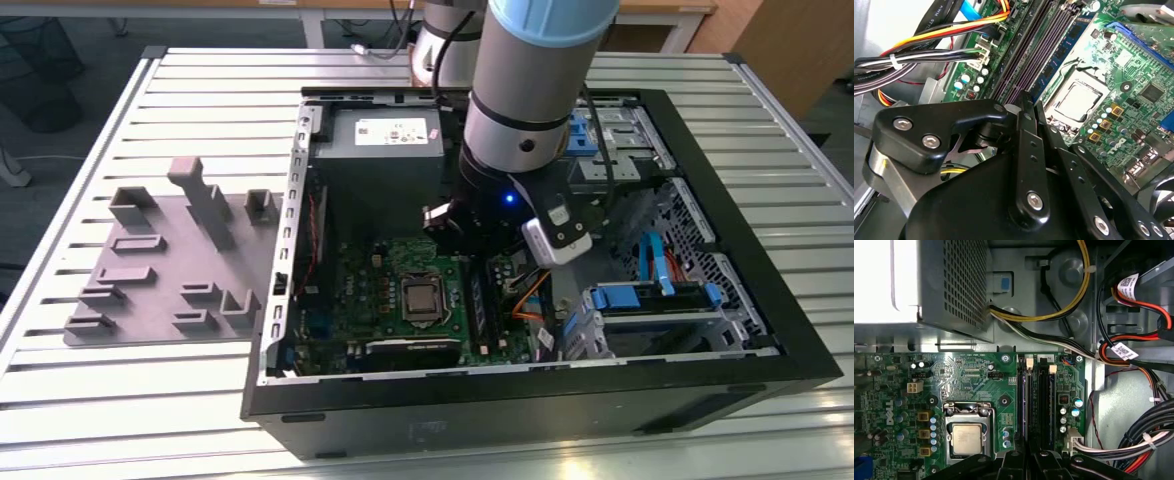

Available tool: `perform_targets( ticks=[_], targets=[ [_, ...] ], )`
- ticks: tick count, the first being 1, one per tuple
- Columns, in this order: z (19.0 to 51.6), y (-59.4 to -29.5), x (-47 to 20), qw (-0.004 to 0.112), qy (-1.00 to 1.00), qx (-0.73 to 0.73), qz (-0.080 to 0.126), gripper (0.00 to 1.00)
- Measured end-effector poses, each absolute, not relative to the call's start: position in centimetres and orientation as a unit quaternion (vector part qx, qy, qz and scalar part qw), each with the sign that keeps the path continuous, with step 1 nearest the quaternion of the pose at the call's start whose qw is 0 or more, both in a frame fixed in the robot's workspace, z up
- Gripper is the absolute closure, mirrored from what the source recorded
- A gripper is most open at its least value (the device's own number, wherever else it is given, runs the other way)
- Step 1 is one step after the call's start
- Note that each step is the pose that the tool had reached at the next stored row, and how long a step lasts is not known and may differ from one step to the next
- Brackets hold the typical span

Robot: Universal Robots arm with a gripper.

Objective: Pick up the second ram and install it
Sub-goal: 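Insert the second ram into the second slot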

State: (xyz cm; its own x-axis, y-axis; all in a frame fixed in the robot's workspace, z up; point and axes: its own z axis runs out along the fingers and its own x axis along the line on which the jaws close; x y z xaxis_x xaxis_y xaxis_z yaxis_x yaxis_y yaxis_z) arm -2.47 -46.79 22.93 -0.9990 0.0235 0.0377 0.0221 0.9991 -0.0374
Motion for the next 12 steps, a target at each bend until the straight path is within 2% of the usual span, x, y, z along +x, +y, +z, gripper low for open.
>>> perform_targets(
  ticks=[12],
  targets=[
    [22.13,-46.96,-2.02,0.019,-1.000,-0.013,0.018,0.86]
  ],
)
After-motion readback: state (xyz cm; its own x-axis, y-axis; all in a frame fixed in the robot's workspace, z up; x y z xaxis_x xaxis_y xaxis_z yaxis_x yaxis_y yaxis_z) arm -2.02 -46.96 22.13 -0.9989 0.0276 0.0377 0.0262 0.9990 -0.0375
